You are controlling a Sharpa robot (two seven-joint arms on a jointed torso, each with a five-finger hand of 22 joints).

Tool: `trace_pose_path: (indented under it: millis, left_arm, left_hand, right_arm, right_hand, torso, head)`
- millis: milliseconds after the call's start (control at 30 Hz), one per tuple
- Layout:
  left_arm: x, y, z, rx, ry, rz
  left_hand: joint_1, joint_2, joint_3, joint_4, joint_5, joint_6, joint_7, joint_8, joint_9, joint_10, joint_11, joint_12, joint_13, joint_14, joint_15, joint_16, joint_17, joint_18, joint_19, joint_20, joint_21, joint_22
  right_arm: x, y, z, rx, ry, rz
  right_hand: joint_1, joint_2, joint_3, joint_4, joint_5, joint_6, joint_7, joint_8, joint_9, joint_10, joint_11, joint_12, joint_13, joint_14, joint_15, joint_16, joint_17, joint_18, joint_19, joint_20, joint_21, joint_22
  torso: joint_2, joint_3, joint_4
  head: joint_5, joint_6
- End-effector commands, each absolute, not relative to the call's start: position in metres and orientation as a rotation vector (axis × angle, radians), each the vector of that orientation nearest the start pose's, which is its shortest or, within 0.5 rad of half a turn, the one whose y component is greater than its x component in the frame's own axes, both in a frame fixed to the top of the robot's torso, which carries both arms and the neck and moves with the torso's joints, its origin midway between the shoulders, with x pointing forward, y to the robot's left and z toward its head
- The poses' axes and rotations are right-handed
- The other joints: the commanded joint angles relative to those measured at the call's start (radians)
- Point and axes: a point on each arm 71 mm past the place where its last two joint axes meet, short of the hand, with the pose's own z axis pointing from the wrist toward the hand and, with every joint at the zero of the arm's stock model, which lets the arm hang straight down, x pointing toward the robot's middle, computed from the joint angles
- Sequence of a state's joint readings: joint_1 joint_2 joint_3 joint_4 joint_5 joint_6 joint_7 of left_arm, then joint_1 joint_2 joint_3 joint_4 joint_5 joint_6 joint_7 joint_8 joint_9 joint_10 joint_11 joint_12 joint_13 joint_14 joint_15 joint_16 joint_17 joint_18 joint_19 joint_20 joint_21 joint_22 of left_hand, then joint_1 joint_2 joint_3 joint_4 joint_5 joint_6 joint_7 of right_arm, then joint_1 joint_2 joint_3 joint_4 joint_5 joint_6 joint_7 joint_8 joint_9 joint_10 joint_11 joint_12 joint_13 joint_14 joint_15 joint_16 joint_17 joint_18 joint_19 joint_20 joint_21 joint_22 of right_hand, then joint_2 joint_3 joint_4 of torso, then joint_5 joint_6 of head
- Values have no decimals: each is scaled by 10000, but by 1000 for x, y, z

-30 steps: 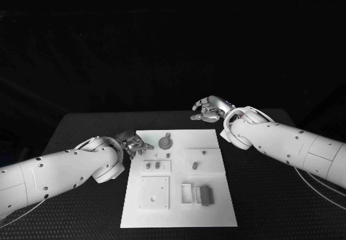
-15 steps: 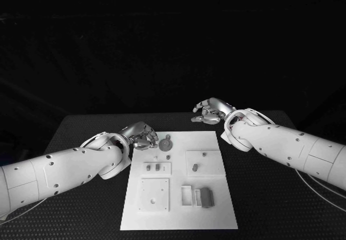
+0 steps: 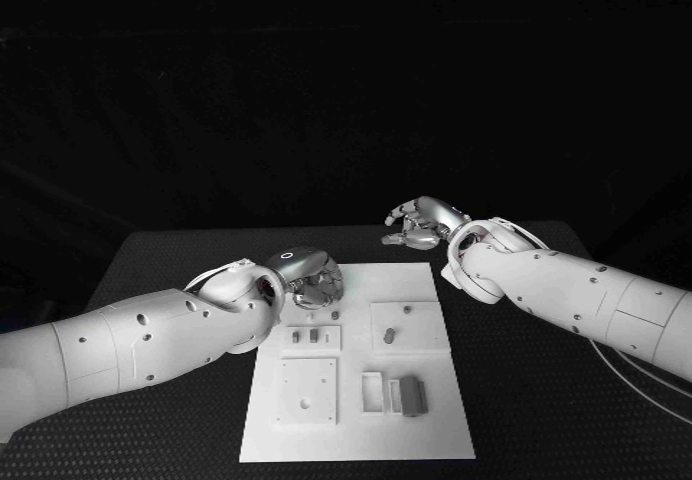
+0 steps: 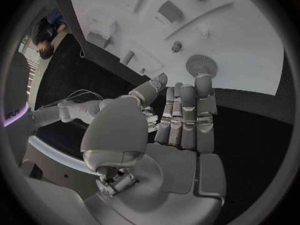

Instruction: Assemble the parts on the task board

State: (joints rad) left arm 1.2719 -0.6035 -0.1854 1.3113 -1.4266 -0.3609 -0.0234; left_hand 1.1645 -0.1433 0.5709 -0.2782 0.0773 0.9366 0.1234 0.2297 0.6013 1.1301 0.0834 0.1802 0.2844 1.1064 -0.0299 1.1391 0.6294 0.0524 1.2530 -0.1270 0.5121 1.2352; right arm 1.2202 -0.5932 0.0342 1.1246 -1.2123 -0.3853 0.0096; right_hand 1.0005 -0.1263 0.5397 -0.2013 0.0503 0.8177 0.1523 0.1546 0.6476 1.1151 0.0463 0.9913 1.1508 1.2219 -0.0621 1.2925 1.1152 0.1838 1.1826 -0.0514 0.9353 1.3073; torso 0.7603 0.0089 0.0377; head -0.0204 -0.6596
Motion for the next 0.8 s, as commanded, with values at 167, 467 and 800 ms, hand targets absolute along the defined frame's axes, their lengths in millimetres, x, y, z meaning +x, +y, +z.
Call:
trace_pose_path:
  millis: [167,467,800]
  left_arm:
    - [512,123,-218,4692,16988,-6309]
    - [514,121,-226,5001,17512,-5993]
    - [517,124,-235,5154,17766,-5663]
  left_hand:
    - [-71,-73,-61,72,-68,196,18,79,-58,60,72,-261,-83,69,74,64,75,822,74,25,74,113]
    - [-105,-99,-40,122,-117,52,41,-24,-191,-407,316,-844,-331,-55,310,-26,142,988,-31,256,-32,209]
    - [-116,-101,-45,165,-124,109,106,-1,-226,-205,284,-870,-342,-50,283,-19,192,1029,-14,263,-43,277]
  right_arm:
    - [565,-190,-168,1192,15474,7242]
    - [565,-190,-167,1191,15471,7244]
    - [564,-189,-167,1178,15475,7268]
  right_hand:
    - [-2,-20,19,-2,-26,9,76,33,-14,-70,-13,-2,-17,-72,-23,-40,-11,780,-5,-85,-38,162]
    - [-2,-16,18,0,-26,8,76,33,-14,-65,-13,2,-19,-69,-23,-39,-10,780,-1,-85,-37,162]
    - [1,-13,17,-1,-26,5,75,32,-14,-59,-14,6,-21,-64,-23,-37,-9,780,5,-85,-34,163]
  torso:
    - [6,-13,7]
    - [7,-15,15]
    - [5,-15,17]
  head:
    - [-68,-33]
    - [-129,-84]
    - [-155,-107]
